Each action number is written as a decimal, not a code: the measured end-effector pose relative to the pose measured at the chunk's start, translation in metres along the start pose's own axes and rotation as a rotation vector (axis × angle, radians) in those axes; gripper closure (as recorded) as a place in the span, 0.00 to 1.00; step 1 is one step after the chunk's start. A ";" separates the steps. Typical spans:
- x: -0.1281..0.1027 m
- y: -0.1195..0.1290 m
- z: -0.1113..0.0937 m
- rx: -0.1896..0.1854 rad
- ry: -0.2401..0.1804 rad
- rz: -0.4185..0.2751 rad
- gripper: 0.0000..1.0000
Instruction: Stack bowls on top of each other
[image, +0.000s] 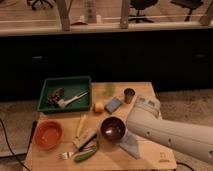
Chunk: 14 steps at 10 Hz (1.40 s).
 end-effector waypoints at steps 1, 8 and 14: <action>0.000 -0.002 -0.001 0.008 0.001 -0.003 0.20; 0.000 -0.016 -0.008 0.051 0.031 -0.036 0.20; -0.001 -0.024 -0.013 0.074 0.045 -0.051 0.20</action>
